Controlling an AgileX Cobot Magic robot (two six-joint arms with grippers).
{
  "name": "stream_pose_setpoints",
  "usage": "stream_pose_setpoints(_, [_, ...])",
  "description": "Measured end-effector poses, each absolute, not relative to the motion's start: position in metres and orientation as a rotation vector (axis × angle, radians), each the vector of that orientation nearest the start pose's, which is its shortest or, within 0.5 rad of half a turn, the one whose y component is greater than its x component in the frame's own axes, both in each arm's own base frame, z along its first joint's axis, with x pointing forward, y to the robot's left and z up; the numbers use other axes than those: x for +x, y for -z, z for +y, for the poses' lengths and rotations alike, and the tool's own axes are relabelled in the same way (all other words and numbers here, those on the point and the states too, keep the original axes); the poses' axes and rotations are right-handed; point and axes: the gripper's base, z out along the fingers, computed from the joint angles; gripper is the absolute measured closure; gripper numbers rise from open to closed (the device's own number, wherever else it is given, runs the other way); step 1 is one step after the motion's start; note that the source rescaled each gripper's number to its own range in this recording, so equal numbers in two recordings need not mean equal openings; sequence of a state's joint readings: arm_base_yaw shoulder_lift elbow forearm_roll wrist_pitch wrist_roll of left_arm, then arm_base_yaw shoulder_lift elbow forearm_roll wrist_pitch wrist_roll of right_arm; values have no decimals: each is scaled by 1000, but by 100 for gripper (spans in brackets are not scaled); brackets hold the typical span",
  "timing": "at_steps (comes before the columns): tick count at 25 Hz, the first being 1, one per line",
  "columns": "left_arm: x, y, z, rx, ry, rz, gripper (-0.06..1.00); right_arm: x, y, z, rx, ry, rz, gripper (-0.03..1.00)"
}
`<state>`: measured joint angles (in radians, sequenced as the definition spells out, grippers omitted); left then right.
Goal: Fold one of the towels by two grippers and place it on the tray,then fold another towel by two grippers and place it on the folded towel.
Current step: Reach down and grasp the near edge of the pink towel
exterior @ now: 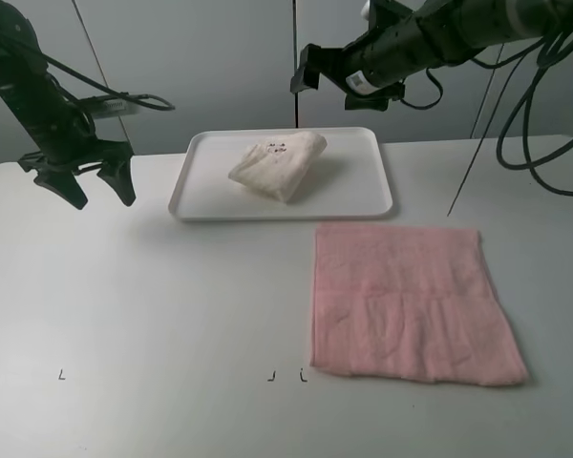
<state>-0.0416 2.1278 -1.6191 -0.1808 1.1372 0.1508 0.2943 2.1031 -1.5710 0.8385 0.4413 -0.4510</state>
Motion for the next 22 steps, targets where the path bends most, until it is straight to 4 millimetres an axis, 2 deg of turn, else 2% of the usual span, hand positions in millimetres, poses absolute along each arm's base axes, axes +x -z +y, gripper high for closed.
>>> stream_pose_setpoints(5, [420, -171, -41, 238, 297, 3094, -4, 435, -200, 129, -224, -466, 2592, -3])
stream_pose_setpoints(11, [417, -171, -75, 400, 294, 3064, -4, 408, -219, 113, -327, -285, 2650, -3])
stream_pose_setpoints(15, [412, -171, -97, 508, 301, 3048, -4, 372, -231, 101, -351, -240, 2654, -3])
stream_pose_setpoints(18, [409, -171, -112, 571, 302, 3039, -4, 336, -239, 92, -363, -221, 2659, -3])
stream_pose_setpoints(22, [398, -171, -144, 727, 302, 3011, -4, 285, -253, 76, -386, -185, 2629, -3])
